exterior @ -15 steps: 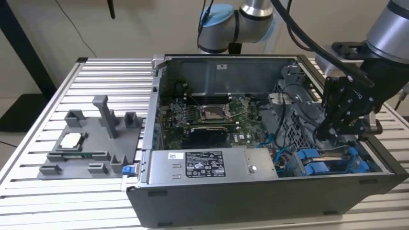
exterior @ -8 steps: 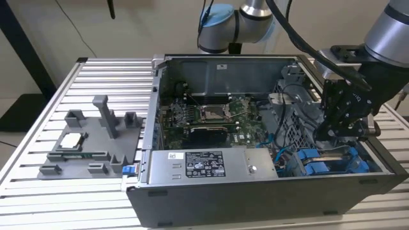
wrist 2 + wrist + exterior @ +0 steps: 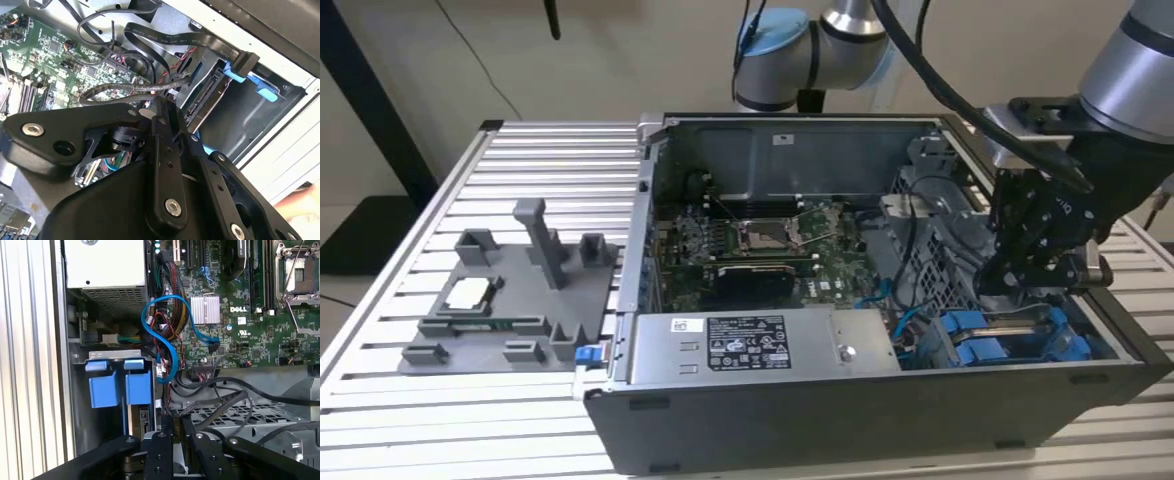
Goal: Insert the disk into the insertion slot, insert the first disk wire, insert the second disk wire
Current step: 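Insert the first disk wire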
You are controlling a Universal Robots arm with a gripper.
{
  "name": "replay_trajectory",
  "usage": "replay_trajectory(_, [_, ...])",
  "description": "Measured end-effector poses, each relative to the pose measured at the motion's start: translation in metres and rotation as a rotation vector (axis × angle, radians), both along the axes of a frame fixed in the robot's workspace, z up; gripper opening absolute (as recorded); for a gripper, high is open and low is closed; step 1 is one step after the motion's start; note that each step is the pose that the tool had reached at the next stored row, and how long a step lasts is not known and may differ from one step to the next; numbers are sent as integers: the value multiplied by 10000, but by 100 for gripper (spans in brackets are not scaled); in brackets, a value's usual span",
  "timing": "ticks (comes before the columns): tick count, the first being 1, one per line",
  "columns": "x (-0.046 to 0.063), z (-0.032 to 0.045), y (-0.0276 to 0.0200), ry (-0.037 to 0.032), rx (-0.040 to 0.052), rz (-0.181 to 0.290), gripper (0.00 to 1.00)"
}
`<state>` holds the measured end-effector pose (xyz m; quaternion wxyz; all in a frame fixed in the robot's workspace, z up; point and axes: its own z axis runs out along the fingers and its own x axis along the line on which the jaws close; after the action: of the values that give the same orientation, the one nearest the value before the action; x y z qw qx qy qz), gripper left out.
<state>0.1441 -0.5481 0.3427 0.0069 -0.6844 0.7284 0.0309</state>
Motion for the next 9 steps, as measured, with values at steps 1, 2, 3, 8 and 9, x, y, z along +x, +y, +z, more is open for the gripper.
replay_trajectory(1, [7,-4,-6,0,-1,1,19])
replay_trajectory(2, [20,-6,-16,0,0,0,19])
replay_trajectory(3, [27,-6,-23,0,0,0,19])
replay_trajectory(8, [40,80,-71,0,-1,-1,19])
replay_trajectory(9, [45,87,-86,0,0,0,19])
